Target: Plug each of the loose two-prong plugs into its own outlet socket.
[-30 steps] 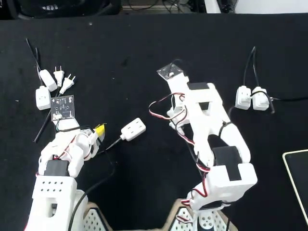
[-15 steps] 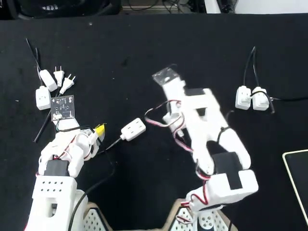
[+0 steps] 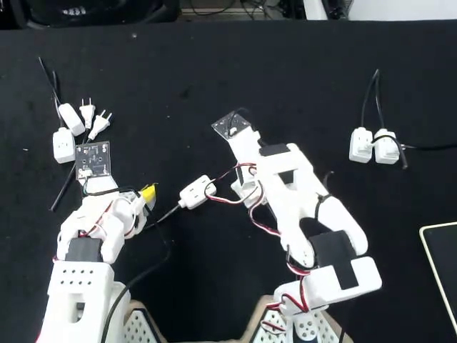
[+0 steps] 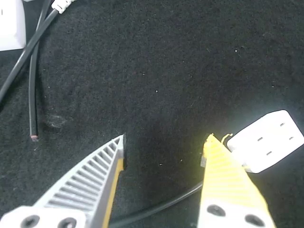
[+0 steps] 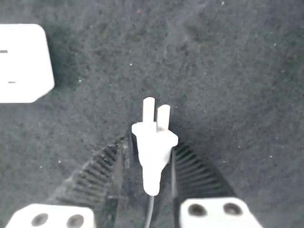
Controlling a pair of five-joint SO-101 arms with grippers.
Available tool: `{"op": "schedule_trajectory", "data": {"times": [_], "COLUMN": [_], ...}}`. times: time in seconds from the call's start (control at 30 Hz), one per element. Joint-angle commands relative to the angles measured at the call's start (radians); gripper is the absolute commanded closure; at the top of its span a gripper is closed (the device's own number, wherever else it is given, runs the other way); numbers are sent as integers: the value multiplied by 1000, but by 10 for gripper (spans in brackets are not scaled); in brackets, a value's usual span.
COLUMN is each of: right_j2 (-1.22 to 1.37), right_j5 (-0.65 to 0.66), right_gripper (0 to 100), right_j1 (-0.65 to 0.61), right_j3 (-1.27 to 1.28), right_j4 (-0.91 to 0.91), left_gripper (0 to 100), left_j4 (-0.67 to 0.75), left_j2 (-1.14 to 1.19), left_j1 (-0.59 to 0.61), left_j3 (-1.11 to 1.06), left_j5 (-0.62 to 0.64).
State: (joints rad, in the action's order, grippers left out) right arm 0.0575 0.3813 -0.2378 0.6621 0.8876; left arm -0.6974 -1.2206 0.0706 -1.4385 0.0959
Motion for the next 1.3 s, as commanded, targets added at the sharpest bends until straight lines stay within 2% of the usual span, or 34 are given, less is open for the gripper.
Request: {"op": "schedule_trajectory", "data": {"times": [0.0, 0.1, 0.23, 0.43, 0.53, 0.63, 1.0, 1.17, 1.27], "right_j2": [-53, -102, -166, -171, -136, -104, -91, -91, -91], "right_j5": [-11, -14, -92, -132, -190, -190, -195, -203, -270], "right_gripper": [916, 989, 988, 985, 922, 857, 991, 987, 985], "right_j1": [-28, -29, -26, -25, -25, -40, -74, -72, -72], "right_j3": [7, 30, 71, 90, 87, 68, 38, 39, 35], "right_j4": [-14, -18, -51, -57, -60, -60, -54, -52, -52], "left_gripper": [734, 734, 734, 734, 734, 734, 734, 734, 734], "left_j4": [5, 5, 5, 5, 5, 5, 5, 5, 5], "left_j2": [-11, -11, -11, -11, -11, -11, -11, -11, -11], "left_j1": [4, 2, 1, 4, 2, 7, 8, 7, 5], "left_j3": [28, 28, 28, 27, 27, 27, 27, 27, 27], "left_j5": [-5, -5, -5, -5, -5, -5, -5, -5, -6]}}
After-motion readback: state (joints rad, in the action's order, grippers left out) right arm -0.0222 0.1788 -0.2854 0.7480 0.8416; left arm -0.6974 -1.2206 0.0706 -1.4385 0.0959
